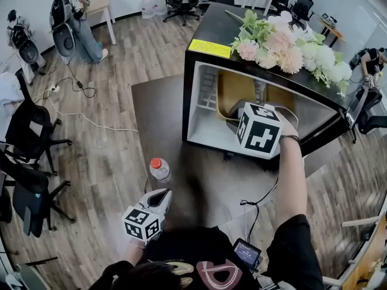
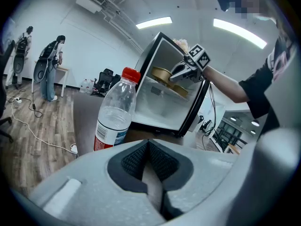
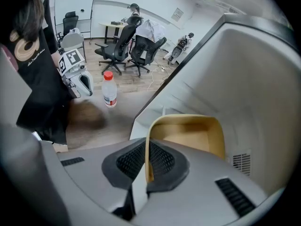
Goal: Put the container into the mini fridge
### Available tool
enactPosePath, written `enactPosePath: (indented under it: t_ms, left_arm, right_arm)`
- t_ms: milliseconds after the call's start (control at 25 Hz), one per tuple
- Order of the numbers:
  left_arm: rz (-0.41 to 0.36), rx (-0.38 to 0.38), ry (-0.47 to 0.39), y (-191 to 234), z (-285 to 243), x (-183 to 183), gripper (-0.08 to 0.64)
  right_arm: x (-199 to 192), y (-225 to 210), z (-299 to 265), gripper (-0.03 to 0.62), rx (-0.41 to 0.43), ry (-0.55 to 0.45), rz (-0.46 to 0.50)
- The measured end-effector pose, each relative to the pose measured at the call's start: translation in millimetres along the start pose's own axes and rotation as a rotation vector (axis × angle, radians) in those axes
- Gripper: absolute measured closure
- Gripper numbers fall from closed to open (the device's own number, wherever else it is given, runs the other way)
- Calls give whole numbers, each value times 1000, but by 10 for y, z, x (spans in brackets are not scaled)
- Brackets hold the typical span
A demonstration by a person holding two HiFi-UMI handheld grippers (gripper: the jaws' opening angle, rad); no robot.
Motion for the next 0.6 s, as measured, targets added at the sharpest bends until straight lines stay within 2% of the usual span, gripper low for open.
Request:
enactPosePath:
  t_ms: [600]
  left_arm:
    - [14, 60, -17, 171, -51, 94, 552]
  right_arm:
    - [-92, -250, -171, 575, 44, 12, -49]
Point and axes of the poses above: the fingertips, and each gripper's own axes: z backward along the fingers, y to its left, x out of its top, the point moved 5 cm from there along z, backward along the fingers, and after that the axes turned 8 degrees about -y, right-handed, at the moved point
